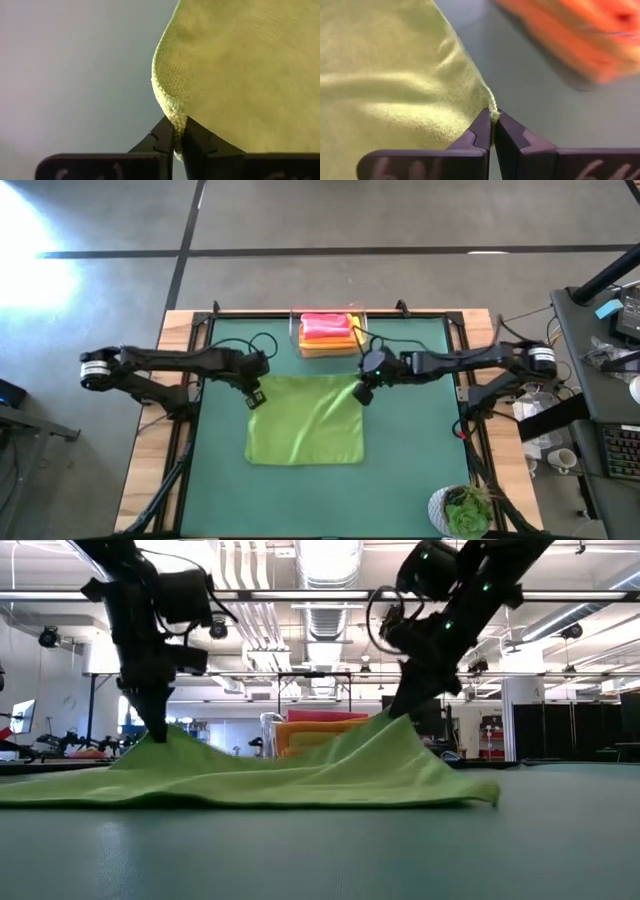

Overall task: Fold microfiber towels
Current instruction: Fold the green microfiber towel

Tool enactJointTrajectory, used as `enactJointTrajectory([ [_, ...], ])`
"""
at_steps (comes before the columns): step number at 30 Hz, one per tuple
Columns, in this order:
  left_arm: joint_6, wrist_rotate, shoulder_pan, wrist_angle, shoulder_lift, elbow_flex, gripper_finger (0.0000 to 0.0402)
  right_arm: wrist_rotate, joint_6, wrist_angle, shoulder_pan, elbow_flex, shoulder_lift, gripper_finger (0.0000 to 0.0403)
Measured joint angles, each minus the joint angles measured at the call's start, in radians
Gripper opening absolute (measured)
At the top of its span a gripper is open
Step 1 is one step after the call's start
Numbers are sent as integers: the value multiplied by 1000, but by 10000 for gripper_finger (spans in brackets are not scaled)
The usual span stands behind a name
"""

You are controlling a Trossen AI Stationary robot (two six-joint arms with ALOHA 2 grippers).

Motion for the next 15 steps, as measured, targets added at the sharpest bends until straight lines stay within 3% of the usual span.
enactJointTrajectory([
  [7,4,-91,0,99,-24,3,8,132,-50,-90,-6,0,-87,8],
  [15,10,-98,-35,77,-66,9,8,136,-78,-103,54,0,-98,8],
])
